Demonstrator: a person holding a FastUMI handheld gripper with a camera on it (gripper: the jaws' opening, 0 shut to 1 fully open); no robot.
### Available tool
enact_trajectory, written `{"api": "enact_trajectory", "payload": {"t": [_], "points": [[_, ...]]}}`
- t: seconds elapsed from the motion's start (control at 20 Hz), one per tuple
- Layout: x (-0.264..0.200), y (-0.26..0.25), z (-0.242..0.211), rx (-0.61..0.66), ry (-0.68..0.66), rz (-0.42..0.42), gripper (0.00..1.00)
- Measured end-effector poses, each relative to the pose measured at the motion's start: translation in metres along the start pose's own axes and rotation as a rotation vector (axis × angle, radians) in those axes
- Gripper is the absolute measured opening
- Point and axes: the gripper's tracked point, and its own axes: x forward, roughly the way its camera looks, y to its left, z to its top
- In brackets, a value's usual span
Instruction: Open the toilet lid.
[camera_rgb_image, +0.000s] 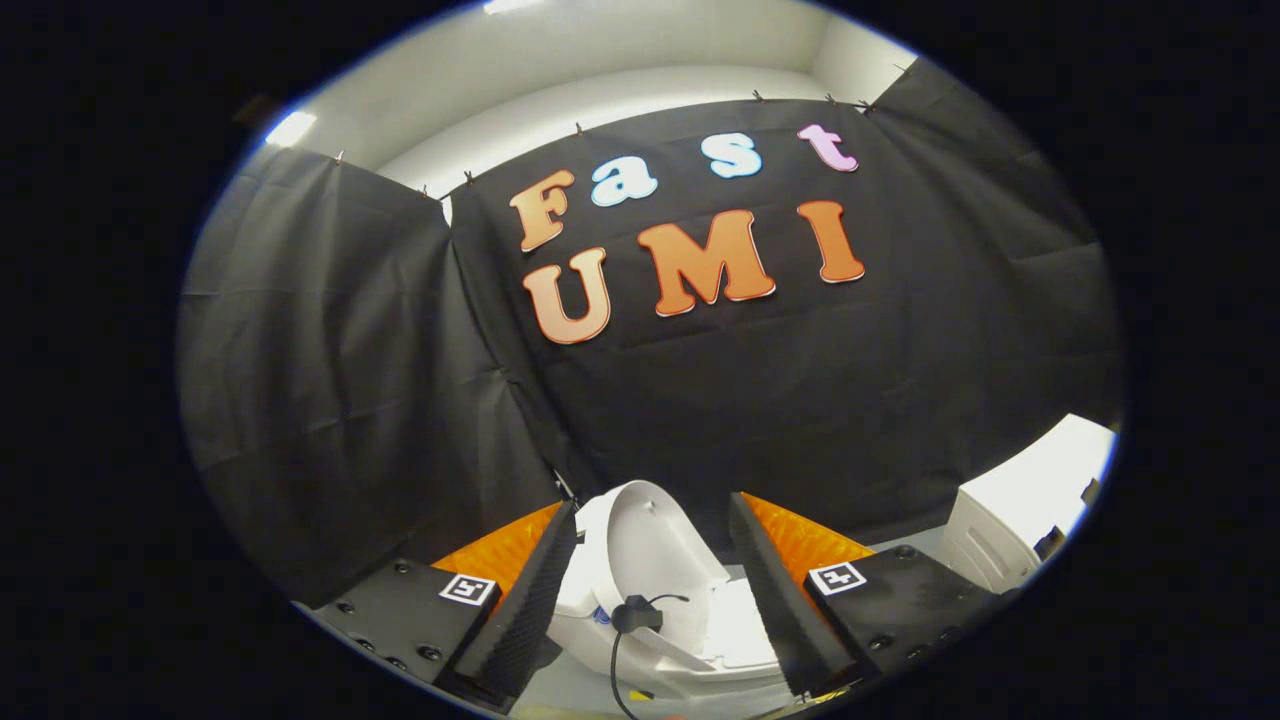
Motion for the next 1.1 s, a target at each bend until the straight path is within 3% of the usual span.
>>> {"api": "enact_trajectory", "payload": {"t": [0.2, 0.6, 0.8, 1.1], "points": [[-0.034, -0.014, 0.031, -0.056, -0.037, 0.007, 0.98], [-0.085, -0.066, 0.087, -0.099, -0.127, -0.087, 0.98], [-0.102, -0.107, 0.09, -0.128, -0.118, -0.17, 0.98], [-0.098, -0.094, 0.086, -0.124, -0.11, -0.151, 0.98]]}}
